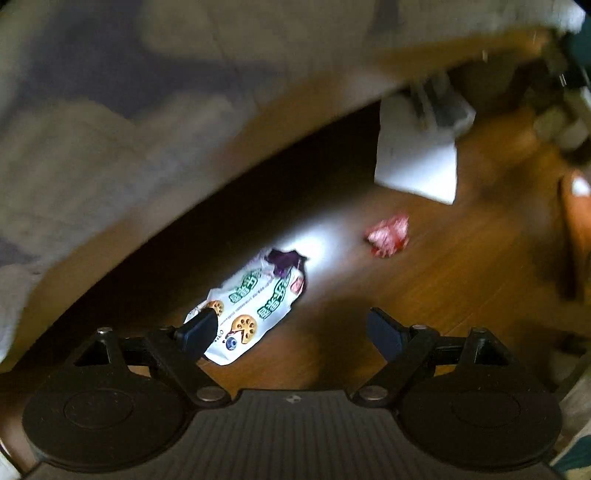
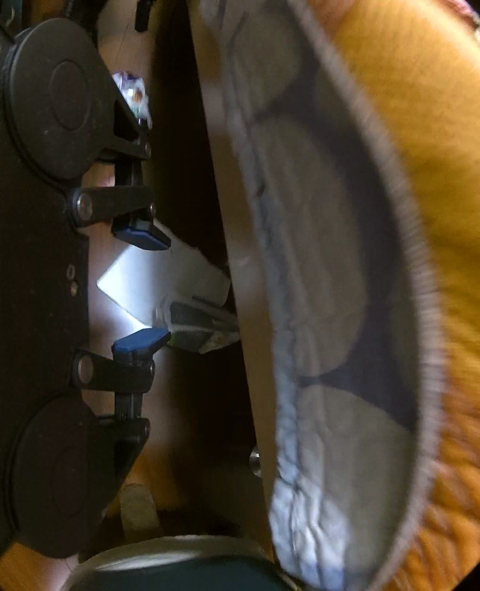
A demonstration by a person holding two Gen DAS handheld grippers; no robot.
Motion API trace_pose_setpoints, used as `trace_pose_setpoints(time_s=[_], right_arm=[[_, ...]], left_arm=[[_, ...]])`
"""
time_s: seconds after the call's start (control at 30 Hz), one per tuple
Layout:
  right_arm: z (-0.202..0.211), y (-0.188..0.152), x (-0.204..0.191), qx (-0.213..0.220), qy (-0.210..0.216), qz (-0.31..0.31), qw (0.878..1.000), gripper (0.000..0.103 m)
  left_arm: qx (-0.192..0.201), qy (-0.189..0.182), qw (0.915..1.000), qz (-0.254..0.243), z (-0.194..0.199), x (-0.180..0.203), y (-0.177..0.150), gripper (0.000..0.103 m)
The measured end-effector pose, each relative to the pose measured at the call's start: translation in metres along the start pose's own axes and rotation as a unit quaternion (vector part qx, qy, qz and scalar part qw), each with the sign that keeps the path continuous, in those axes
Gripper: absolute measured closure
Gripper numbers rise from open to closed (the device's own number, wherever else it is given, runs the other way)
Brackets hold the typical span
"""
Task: Collect trash
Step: 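Move both tools down under the bed edge toward the floor wrappers, then grasp clear plastic bag with right tool while left tool grasps purple snack wrapper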
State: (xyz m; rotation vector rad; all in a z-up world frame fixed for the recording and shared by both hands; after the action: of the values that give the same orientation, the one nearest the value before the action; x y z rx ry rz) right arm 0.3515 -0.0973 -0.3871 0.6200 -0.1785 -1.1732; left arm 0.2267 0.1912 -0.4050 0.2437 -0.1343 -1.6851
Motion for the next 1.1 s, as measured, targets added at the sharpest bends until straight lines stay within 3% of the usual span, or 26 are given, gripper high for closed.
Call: trace_pose_setpoints(time_s=[0.3,0.53,0.7,0.87,1.03,1.07,1.1], right_arm=[[-0.065,-0.009,0.007,-0.001,-0.037,0.023,0.999,0.056],[-0.105,-0.025,0.001,0.002,-0.080,0.087,0.993,0.057],[-0.128,-0.033,0.006,0.000,-0.107,0.080,0.991,0.056],[-0.142,-0.036,0.009,-0.001,-0.115,0.077,0.990,0.059],[-0.151,-0.040,0.004,-0.005,-0.113,0.091,0.989,0.060],[-0.152,-0.040,0.003,-0.007,-0.112,0.093,0.989,0.061],[-0.155,-0.041,0.002,-0.008,-0.112,0.096,0.989,0.065]], left_arm=[[0.005,0.035,0.9988,-0.034,-0.075,-0.003,-0.016,0.015],[-0.027,0.052,0.9977,-0.034,-0.131,-0.008,-0.039,0.015],[-0.039,0.051,0.9977,-0.025,-0.157,-0.009,-0.051,0.015],[-0.018,0.053,0.9983,-0.020,-0.167,-0.007,-0.044,0.016],[-0.002,0.045,0.9990,0.005,-0.175,-0.011,-0.033,0.025],[0.001,0.043,0.9990,0.010,-0.175,-0.011,-0.031,0.030],[0.005,0.038,0.9991,0.017,-0.174,-0.012,-0.029,0.042]])
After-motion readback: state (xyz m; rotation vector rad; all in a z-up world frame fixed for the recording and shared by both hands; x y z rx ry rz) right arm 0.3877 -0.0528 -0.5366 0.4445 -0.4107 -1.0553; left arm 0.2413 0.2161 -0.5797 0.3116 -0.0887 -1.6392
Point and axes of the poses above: each gripper's, at about its wrist camera, not at the fingertips, and z roughly against the way its jaws point, x to its right, y to its top, the point moved 2 cm from there along -z, roughly the way its jaws point, and after that the axes turned 13 degrees about x, right-handed, at the moved point
